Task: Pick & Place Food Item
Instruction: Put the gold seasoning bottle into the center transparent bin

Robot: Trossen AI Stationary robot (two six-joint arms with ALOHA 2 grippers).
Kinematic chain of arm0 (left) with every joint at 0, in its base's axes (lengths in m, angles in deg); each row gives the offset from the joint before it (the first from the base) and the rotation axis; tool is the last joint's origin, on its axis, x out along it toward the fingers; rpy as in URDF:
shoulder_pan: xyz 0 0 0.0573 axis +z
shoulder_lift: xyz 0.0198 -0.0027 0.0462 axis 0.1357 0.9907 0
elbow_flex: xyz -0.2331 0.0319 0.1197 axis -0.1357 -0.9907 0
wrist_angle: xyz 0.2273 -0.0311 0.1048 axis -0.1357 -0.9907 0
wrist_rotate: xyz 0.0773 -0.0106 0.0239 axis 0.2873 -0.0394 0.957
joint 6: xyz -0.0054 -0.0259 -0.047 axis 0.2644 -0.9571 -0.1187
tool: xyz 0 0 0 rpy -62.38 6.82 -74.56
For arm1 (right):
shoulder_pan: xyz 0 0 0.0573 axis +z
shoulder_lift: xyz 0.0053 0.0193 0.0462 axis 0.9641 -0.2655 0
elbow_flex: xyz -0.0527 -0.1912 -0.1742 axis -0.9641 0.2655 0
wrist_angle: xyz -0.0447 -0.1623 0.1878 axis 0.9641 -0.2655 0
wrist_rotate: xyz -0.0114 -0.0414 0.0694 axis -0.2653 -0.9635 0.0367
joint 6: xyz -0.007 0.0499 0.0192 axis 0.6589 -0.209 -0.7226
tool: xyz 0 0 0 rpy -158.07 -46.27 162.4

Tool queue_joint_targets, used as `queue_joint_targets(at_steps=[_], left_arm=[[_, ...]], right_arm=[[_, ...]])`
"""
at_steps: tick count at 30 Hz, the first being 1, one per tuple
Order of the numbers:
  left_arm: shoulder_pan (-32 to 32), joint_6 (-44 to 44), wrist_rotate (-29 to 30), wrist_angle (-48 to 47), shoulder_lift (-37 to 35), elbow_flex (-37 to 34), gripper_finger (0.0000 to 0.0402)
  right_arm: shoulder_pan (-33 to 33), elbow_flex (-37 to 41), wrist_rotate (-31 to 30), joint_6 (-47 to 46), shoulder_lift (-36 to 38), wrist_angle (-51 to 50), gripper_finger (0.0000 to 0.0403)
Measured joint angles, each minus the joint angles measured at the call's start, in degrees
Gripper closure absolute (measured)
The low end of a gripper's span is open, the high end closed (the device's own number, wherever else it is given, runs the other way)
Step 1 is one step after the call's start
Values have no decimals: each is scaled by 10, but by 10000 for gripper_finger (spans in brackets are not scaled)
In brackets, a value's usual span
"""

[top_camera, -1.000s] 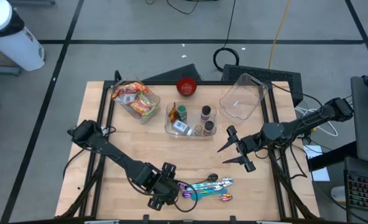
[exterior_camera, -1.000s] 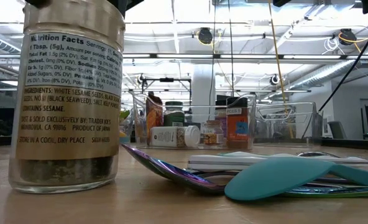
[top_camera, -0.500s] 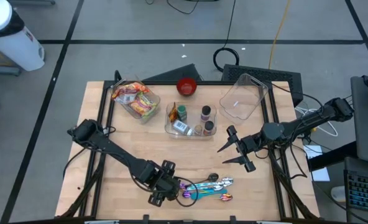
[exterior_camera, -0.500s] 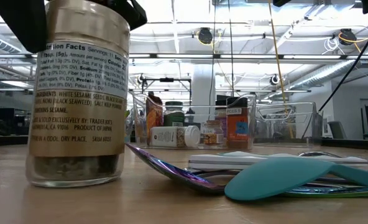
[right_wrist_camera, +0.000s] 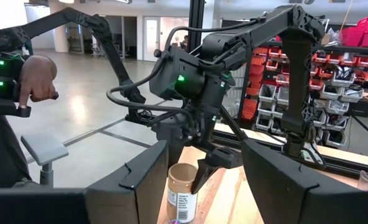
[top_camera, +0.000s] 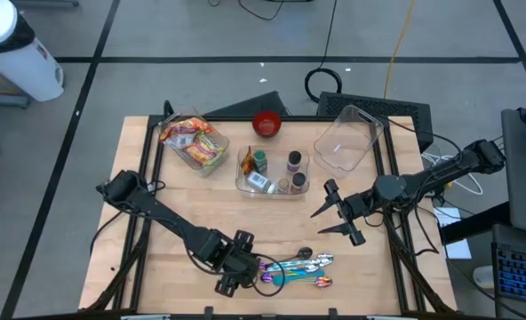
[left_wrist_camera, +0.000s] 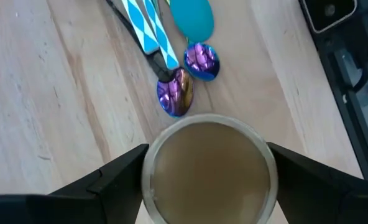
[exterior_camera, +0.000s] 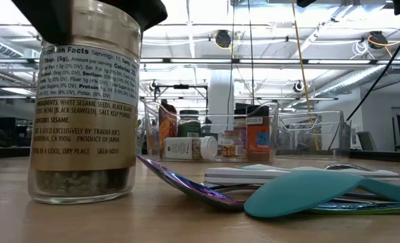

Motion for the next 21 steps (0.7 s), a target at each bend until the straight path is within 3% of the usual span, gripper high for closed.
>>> queue_joint_targets(at_steps=[10, 14, 21], left_arm=[[0, 1, 2, -11, 0, 0, 92], [0, 2, 30, -11, 0, 0, 92], [0, 2, 20, -11, 0, 0, 122]], right_arm=[[0, 0, 0, -1, 0, 0, 206], [0, 0, 0, -2, 0, 0, 206], [0, 0, 0, -2, 0, 0, 206]])
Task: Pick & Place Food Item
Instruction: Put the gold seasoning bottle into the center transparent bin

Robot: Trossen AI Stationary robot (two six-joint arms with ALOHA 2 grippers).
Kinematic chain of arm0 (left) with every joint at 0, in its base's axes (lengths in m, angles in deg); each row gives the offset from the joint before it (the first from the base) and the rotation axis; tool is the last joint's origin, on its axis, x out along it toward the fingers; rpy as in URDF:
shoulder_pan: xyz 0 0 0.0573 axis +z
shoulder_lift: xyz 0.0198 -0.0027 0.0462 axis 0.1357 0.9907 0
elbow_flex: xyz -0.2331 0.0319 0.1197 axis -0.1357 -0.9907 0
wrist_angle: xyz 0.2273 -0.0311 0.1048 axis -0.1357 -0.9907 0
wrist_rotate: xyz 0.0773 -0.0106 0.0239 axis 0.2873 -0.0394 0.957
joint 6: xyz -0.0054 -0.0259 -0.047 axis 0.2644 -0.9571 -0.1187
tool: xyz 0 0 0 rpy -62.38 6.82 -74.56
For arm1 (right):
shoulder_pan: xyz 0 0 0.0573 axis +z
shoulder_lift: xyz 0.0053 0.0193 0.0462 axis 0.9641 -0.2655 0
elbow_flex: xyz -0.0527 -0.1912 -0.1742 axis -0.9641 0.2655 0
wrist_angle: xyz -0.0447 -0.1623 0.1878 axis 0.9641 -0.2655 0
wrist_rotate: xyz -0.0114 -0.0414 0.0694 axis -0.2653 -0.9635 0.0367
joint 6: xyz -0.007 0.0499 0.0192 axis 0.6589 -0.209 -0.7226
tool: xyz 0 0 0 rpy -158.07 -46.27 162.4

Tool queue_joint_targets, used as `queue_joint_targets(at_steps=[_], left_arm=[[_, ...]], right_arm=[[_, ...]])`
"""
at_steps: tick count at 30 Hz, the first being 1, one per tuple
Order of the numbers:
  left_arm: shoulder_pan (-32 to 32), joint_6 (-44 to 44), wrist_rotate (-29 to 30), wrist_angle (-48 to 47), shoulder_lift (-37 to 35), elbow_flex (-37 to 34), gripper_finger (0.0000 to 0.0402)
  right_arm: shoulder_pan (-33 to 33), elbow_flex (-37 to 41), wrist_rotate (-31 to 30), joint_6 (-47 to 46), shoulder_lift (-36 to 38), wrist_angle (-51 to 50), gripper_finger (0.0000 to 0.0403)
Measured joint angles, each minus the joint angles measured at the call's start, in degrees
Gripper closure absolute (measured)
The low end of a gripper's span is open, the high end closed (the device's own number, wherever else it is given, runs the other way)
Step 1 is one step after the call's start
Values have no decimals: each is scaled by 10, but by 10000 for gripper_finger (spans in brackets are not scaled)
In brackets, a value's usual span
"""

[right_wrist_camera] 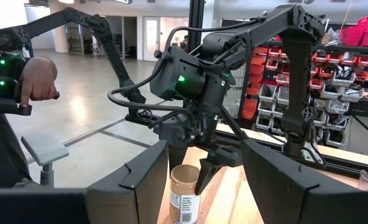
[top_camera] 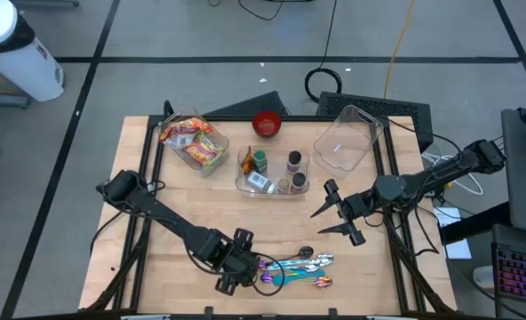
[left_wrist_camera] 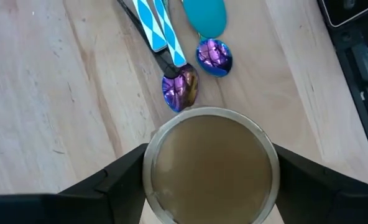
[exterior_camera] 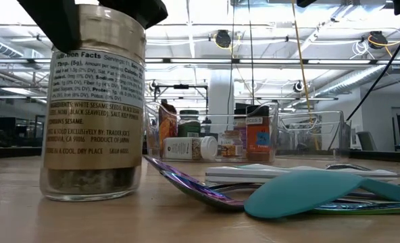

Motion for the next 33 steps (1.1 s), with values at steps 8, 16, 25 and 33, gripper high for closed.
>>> queue_joint_targets(at_steps=[8, 16, 25, 33], left_arm=[[1, -2, -1, -10, -5, 2, 122], [21, -36, 29, -65, -22, 63, 122], [83, -41, 51, -123, -47, 165, 122], [161, 52, 87, -133, -48, 232, 122]], right_arm=[[0, 0, 0, 0, 0, 0, 206], [0, 0, 0, 0, 0, 8, 206], [0, 0, 0, 1, 0, 9, 206], [0, 0, 0, 1, 0, 9, 206]])
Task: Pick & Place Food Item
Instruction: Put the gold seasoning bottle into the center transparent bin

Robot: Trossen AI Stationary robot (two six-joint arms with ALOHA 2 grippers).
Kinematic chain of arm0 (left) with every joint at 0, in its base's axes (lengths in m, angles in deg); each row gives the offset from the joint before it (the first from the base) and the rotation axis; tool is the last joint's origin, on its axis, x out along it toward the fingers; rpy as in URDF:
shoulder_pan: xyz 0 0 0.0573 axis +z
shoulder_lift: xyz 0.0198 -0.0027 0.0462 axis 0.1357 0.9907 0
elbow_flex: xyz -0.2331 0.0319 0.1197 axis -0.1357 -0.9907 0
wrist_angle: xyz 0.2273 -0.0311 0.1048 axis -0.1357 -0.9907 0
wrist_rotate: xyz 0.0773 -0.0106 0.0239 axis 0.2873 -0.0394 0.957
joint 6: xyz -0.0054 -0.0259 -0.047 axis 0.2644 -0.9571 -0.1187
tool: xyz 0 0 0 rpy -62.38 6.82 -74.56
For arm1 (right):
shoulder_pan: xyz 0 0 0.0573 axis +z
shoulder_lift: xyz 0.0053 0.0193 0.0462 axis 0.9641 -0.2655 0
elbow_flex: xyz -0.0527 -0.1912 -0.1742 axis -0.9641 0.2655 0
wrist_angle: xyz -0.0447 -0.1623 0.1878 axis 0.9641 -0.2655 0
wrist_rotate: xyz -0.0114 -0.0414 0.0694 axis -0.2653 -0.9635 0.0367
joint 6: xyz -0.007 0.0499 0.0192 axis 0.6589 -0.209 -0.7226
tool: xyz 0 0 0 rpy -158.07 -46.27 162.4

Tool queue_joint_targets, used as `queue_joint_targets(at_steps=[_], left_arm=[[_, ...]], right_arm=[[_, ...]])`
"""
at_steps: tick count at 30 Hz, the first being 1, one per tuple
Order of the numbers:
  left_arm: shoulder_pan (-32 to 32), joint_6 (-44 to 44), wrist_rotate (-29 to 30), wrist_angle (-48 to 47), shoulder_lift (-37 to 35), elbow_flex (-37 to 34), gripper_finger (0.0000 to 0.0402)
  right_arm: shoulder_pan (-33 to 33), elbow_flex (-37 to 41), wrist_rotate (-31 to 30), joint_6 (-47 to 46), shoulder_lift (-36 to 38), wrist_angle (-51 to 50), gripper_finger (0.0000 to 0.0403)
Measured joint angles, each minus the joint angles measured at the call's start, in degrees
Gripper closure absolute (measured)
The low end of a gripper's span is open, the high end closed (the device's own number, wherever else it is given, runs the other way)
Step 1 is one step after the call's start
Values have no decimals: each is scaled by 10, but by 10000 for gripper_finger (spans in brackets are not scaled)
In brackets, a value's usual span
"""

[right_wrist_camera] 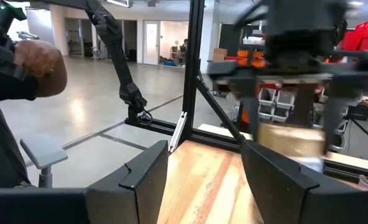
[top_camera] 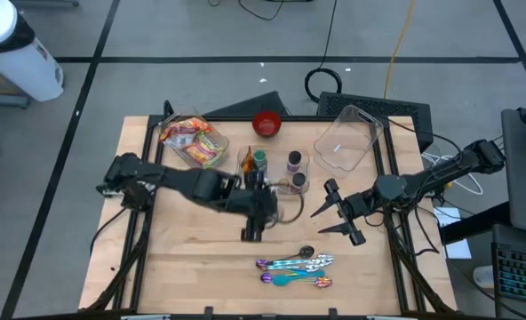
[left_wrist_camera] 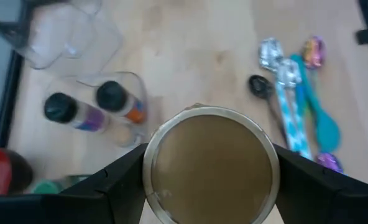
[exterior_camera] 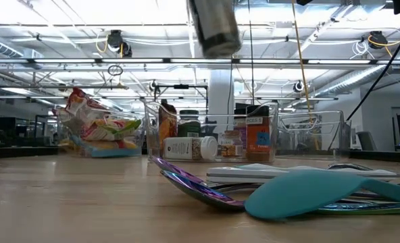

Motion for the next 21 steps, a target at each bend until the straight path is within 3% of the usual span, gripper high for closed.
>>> queue_joint_targets(at_steps=[15, 21], left_arm=[[208, 46, -74, 4, 2, -16, 122], [262, 46, -92, 25, 2, -16, 122]], right_arm=[[0, 0, 0, 9, 0, 4, 206], [0, 0, 0, 9, 0, 4, 206]])
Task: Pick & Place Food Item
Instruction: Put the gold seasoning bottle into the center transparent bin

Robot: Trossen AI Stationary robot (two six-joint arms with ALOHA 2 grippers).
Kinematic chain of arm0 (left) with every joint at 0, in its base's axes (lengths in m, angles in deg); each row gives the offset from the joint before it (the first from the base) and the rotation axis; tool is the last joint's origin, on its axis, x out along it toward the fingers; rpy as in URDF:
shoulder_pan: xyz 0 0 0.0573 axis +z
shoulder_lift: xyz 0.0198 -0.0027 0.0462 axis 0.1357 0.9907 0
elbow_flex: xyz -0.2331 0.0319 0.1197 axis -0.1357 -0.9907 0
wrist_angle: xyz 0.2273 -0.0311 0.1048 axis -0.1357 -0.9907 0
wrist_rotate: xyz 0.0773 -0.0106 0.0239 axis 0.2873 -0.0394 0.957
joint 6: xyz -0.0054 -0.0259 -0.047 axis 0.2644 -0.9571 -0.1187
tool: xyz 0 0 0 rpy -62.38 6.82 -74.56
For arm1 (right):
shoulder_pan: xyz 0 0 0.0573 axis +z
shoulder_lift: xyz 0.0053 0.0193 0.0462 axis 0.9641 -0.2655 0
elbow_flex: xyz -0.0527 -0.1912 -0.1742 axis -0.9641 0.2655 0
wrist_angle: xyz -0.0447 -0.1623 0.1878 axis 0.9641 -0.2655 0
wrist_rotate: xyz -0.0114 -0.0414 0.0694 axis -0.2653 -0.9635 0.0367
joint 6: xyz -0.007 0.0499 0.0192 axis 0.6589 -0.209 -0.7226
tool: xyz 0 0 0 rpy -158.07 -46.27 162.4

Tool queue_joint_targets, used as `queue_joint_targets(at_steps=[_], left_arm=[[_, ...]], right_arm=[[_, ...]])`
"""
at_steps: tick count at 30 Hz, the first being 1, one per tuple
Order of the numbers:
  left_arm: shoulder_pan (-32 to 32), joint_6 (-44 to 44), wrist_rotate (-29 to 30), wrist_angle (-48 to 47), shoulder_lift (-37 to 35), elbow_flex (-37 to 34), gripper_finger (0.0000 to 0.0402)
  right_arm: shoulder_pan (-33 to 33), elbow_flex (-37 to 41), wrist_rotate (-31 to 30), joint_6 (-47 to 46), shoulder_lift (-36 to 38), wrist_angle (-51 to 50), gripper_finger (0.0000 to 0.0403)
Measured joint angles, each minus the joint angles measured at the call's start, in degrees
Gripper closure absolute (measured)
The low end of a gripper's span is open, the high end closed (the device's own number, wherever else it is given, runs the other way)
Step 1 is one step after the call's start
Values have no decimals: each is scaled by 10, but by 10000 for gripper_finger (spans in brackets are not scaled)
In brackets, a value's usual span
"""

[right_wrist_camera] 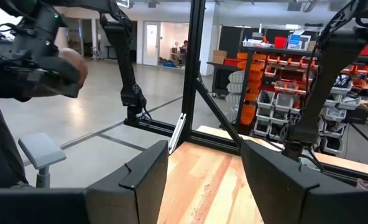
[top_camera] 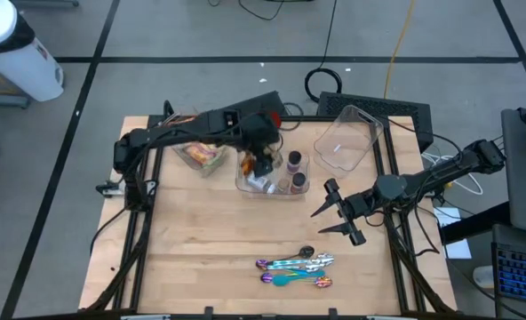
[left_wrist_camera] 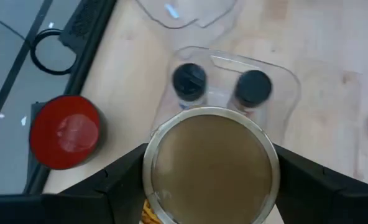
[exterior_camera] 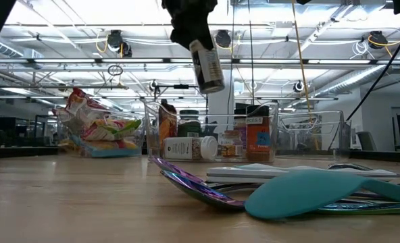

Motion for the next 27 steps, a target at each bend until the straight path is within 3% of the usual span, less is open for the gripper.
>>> queue_joint_targets(at_steps=[6, 27], left_arm=[[30, 0, -40, 26, 0, 0, 122], [50, 3, -44, 33, 105, -3, 122]], right_arm=[[0, 0, 0, 1, 0, -2, 206], [0, 0, 2, 2, 0, -2, 206]])
